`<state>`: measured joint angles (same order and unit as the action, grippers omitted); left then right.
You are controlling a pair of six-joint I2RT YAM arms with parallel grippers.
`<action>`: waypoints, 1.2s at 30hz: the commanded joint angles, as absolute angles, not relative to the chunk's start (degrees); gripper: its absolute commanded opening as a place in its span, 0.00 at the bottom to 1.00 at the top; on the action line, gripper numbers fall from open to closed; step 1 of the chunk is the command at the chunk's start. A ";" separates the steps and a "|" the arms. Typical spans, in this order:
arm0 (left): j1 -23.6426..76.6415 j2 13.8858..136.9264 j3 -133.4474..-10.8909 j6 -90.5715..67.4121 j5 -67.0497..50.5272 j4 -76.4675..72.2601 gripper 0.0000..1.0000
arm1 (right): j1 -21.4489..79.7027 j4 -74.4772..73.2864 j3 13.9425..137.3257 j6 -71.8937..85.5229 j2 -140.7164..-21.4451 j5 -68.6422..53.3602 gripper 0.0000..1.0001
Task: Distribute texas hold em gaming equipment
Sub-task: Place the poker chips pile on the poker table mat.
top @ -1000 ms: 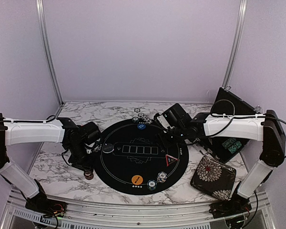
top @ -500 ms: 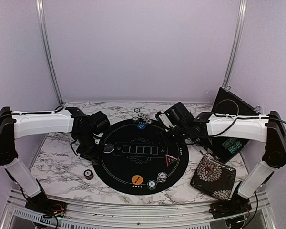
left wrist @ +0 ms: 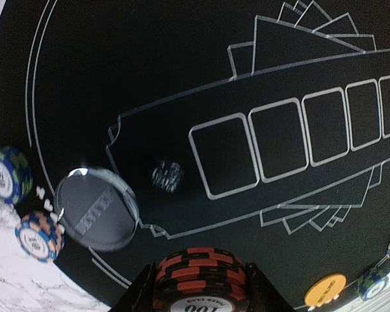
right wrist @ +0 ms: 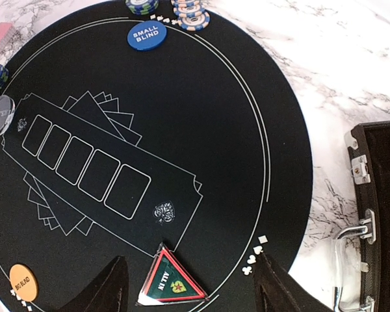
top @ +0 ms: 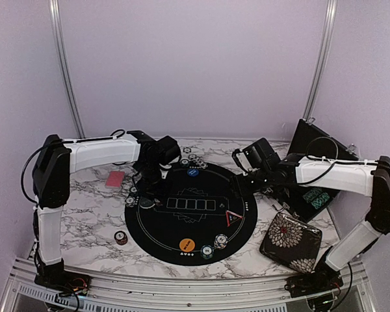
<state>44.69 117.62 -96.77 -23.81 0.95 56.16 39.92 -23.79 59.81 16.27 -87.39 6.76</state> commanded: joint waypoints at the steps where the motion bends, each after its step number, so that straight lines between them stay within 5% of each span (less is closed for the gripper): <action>1: 44.94 125.16 -107.80 -21.11 0.29 60.87 0.44 | 39.58 -21.73 58.93 17.16 -85.69 6.40 0.64; 19: 45.61 144.02 -128.47 -21.09 0.35 63.35 0.45 | 39.51 -19.95 58.68 17.30 -88.42 5.07 0.64; 36: 43.65 136.93 -128.81 -19.33 1.96 61.22 0.76 | 40.70 -23.02 66.46 16.06 -94.85 4.89 0.64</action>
